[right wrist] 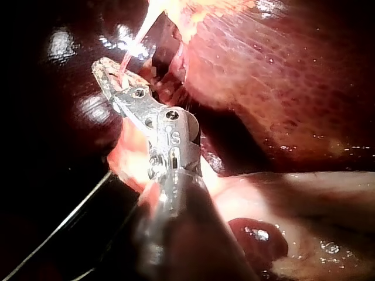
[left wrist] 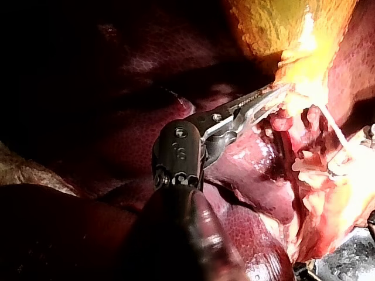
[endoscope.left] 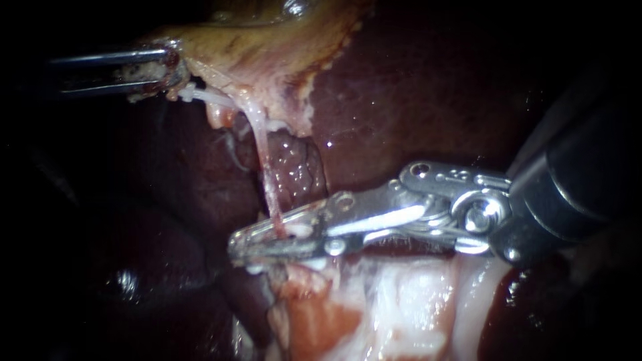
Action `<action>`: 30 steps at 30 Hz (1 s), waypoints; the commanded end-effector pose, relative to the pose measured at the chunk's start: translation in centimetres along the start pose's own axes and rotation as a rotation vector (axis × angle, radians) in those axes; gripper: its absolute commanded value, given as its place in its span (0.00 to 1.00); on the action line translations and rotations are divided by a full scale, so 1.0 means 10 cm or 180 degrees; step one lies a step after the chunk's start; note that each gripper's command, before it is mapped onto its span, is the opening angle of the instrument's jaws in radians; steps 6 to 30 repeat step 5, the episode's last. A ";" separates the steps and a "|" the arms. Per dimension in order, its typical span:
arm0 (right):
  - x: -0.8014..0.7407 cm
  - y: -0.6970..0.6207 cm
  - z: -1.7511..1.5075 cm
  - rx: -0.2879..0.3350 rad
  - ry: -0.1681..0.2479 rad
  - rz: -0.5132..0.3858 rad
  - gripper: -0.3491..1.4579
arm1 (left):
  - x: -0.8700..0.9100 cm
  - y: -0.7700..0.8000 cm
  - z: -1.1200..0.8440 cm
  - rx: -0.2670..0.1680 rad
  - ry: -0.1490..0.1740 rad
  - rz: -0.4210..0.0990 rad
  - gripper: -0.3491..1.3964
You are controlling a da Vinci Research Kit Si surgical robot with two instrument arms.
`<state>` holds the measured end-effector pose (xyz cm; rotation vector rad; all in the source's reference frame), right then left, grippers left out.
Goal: Clipping second clip right tube
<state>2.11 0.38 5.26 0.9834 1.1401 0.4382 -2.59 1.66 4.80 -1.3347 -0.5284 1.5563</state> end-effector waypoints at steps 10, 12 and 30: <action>-0.001 0.002 0.000 -0.0003 0.0000 -0.0001 0.00 | 0.000 0.000 0.000 0.0000 0.0000 0.0000 0.00; -0.001 0.002 0.000 -0.0003 0.0000 -0.0001 0.00 | 0.000 0.000 0.000 0.0000 0.0000 0.0000 0.00; -0.001 0.002 0.000 -0.0003 0.0000 -0.0001 0.00 | 0.000 0.000 0.000 0.0000 0.0000 0.0000 0.00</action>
